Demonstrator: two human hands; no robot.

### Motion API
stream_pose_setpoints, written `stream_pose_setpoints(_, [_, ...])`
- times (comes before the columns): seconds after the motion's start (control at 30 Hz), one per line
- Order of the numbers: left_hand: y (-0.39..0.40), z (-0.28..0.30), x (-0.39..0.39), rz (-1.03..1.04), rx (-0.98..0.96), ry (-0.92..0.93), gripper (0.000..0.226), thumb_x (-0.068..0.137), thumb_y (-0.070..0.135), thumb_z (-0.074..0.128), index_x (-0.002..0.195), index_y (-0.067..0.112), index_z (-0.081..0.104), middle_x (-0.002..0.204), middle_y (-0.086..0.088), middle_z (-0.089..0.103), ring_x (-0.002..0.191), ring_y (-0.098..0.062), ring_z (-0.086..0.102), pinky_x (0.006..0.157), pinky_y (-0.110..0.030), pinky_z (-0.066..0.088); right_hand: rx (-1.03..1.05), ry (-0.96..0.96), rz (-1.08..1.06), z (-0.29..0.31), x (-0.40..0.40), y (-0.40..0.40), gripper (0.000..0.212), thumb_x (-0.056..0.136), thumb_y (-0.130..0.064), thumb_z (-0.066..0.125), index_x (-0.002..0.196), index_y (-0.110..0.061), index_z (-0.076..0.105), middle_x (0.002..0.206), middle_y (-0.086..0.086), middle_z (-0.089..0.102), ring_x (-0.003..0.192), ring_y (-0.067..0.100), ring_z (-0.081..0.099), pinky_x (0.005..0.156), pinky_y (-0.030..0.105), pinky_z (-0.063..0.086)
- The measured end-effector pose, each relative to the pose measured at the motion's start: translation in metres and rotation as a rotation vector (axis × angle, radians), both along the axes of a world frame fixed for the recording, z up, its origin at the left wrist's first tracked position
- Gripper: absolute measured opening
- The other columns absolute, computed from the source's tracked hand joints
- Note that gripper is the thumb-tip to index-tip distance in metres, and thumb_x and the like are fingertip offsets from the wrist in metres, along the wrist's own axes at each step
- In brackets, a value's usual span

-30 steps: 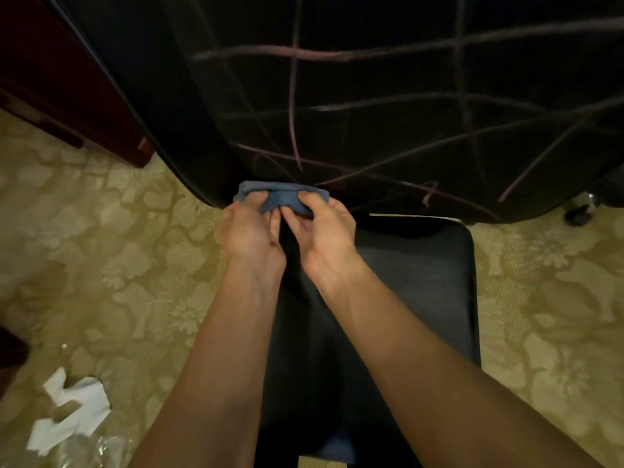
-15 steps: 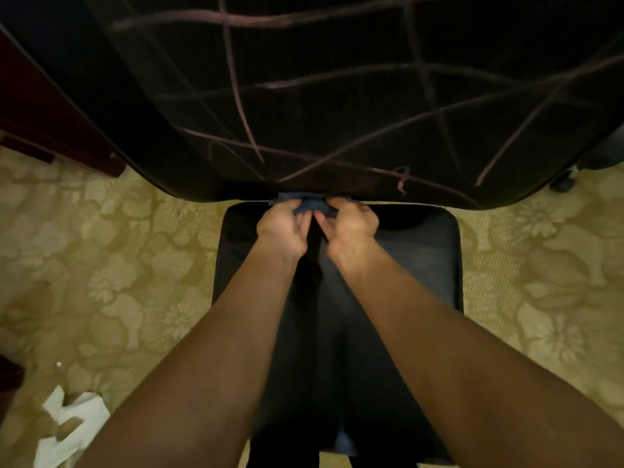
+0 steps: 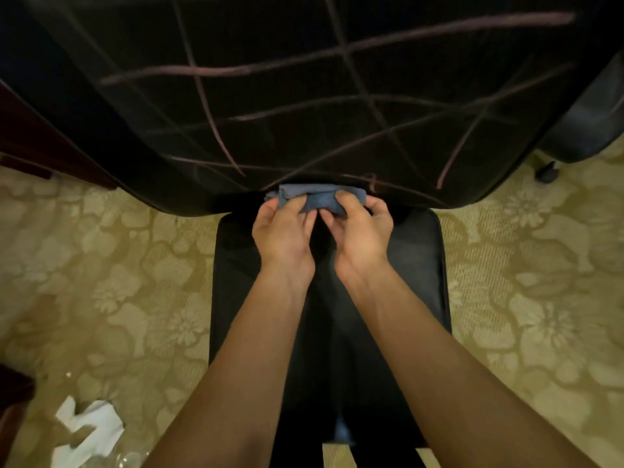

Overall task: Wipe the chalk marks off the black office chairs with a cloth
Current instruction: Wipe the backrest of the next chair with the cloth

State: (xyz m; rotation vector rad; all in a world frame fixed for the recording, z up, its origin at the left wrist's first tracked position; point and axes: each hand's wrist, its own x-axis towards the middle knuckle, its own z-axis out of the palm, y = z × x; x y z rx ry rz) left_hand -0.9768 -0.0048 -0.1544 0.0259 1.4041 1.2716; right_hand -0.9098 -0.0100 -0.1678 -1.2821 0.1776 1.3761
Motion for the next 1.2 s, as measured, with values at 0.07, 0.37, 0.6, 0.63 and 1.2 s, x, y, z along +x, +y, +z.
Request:
stream_pose_setpoints(0.07, [0.004,-0.012,0.006,0.032,-0.086,0.017,0.028,0.093,-0.004,0.059,0.119,0.007,0.062,0.110,-0.012,0.072,0.096,-0.020,0.073,0.079,-0.024,0.059,-0.045,-0.038,0.005,-0.016,0.001,0.005,0.014,0.093,0.000,0.060,0.099,-0.012,0.055,0.099,0.008,0.067,0.096,0.021,0.069,0.073,0.028,0.060])
stream_pose_setpoints(0.37, [0.012,-0.057,0.035,0.037,-0.366,-0.005,0.023,0.094,0.008,0.064,0.117,0.011,0.062,0.104,-0.009,0.068,0.079,-0.017,0.065,0.067,-0.022,0.056,-0.197,-0.060,0.153,-0.061,0.038,0.003,0.017,0.093,-0.009,0.065,0.107,-0.013,0.056,0.114,0.014,0.067,0.100,0.029,0.070,0.075,0.032,0.060])
stream_pose_setpoints(0.6, [-0.007,-0.051,0.050,0.006,-0.244,-0.034,0.037,0.093,0.003,0.064,0.130,0.008,0.058,0.118,-0.014,0.067,0.104,-0.022,0.067,0.074,-0.021,0.056,-0.034,-0.059,0.181,-0.057,0.059,-0.033,0.021,0.097,-0.007,0.060,0.117,-0.004,0.056,0.107,0.015,0.072,0.093,0.022,0.073,0.081,0.030,0.060])
stream_pose_setpoints(0.63, [-0.007,-0.050,0.055,-0.011,-0.224,-0.026,0.037,0.093,0.001,0.063,0.130,0.009,0.058,0.119,-0.014,0.067,0.107,-0.023,0.067,0.076,-0.022,0.056,-0.055,-0.059,0.177,-0.059,0.062,-0.029,0.016,0.098,-0.008,0.058,0.114,-0.006,0.058,0.105,0.016,0.071,0.091,0.023,0.072,0.081,0.030,0.060])
stream_pose_setpoints(1.2, [-0.006,-0.044,0.080,-0.069,-0.144,-0.127,0.039,0.097,-0.002,0.048,0.134,0.006,0.057,0.108,-0.011,0.066,0.114,-0.022,0.062,0.082,-0.023,0.053,-0.033,0.152,-0.037,-0.057,0.079,-0.013,0.029,0.095,0.002,0.053,0.123,-0.007,0.047,0.113,0.018,0.061,0.091,0.021,0.064,0.078,0.027,0.056])
